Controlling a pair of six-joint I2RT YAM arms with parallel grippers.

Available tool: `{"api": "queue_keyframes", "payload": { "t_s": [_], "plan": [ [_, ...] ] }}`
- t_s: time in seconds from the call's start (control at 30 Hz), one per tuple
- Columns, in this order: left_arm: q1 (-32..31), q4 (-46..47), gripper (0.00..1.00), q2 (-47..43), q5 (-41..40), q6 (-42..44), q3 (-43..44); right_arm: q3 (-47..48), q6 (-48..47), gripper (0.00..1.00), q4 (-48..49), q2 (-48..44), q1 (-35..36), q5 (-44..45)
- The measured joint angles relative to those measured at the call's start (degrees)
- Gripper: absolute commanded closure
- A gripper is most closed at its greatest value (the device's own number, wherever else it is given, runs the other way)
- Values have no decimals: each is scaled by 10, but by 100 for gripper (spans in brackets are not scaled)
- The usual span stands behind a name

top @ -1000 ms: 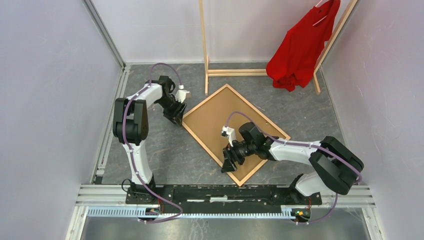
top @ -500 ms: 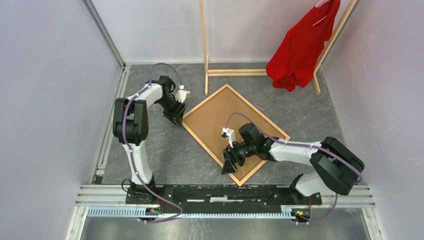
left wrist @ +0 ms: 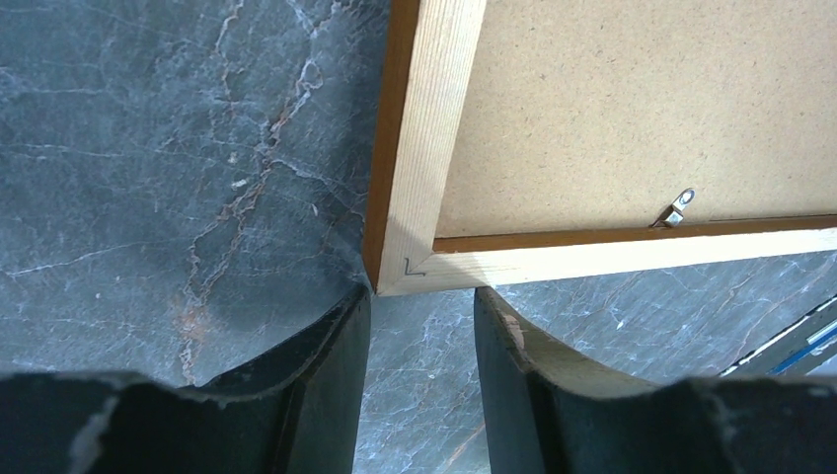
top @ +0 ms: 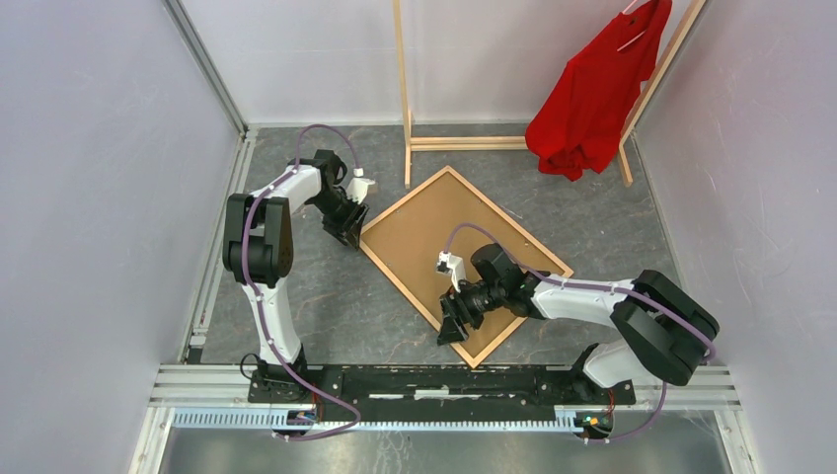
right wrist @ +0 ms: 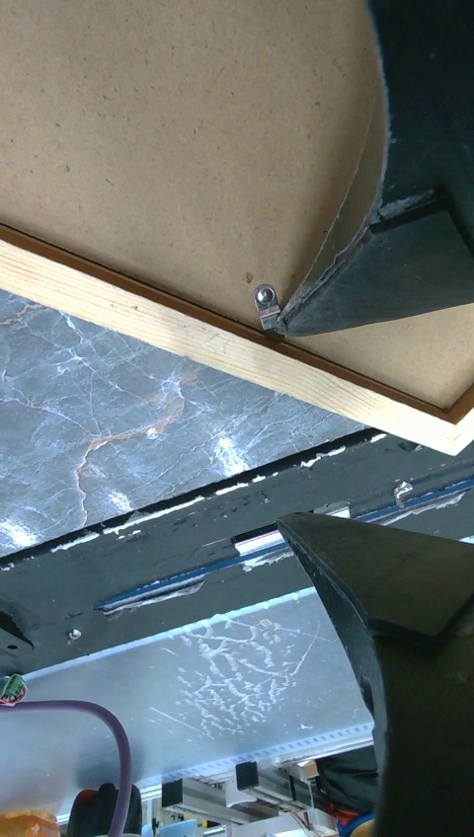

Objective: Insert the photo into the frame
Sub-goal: Install the photo frame at the center of the board.

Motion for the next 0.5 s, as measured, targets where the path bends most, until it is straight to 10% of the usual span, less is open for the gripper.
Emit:
{"api": "queue_keyframes", "payload": {
  "t_s": [0.5],
  "plan": [
    [-12,-2,51,-1,0,28,-1,1,42,28,23,12,2,8]
  ]
}}
